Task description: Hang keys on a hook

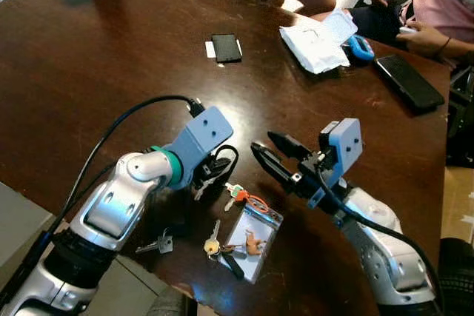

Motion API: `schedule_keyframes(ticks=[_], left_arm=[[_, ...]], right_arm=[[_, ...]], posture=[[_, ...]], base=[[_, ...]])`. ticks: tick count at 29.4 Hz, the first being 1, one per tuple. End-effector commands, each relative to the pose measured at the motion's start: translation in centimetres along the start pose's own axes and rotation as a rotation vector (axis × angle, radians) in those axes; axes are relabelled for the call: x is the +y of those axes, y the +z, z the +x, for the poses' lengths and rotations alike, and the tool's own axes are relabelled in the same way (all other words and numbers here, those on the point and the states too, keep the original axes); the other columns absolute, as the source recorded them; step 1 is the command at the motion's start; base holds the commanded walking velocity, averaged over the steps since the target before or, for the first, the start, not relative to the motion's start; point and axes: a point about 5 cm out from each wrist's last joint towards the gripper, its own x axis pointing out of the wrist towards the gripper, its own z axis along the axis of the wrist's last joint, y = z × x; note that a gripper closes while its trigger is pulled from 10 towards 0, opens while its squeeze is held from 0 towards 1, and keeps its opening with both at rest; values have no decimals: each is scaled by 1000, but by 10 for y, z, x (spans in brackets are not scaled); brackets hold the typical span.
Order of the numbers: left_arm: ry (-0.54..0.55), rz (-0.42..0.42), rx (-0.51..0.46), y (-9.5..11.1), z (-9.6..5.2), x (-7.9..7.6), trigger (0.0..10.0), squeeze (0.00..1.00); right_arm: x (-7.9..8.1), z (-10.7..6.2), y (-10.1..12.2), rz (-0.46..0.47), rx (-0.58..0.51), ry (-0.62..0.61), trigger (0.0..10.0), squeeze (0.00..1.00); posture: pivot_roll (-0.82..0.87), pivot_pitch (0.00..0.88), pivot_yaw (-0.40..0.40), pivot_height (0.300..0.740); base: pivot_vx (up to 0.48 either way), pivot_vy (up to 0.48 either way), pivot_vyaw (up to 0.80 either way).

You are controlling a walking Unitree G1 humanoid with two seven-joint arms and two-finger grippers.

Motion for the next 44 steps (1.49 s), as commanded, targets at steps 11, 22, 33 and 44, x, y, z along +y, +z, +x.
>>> schedule_keyframes(ticks=[11, 22, 33, 44], left_arm=[[12, 3, 40, -13, 9, 1, 10000, 0], [133, 37, 98, -36, 1, 8, 3765, 0], [143, 37, 112, -46, -6, 6, 0, 0], [255, -114, -198, 0, -26, 22, 0, 0]], right_arm=[[2, -5, -4, 11, 16, -13, 10000, 0], [1, -6, -4, 8, 17, -11, 10000, 0], [-1, -7, -4, -2, 15, -10, 10000, 0], [-4, 0, -1, -16, -3, -1, 10000, 0]], posture=[[8, 217, 66, 740], [-4, 195, 57, 740], [-11, 165, 56, 740], [-10, 104, 48, 740]], base=[[0, 0, 0], [0, 0, 0], [0, 0, 0], [0, 0, 0]])
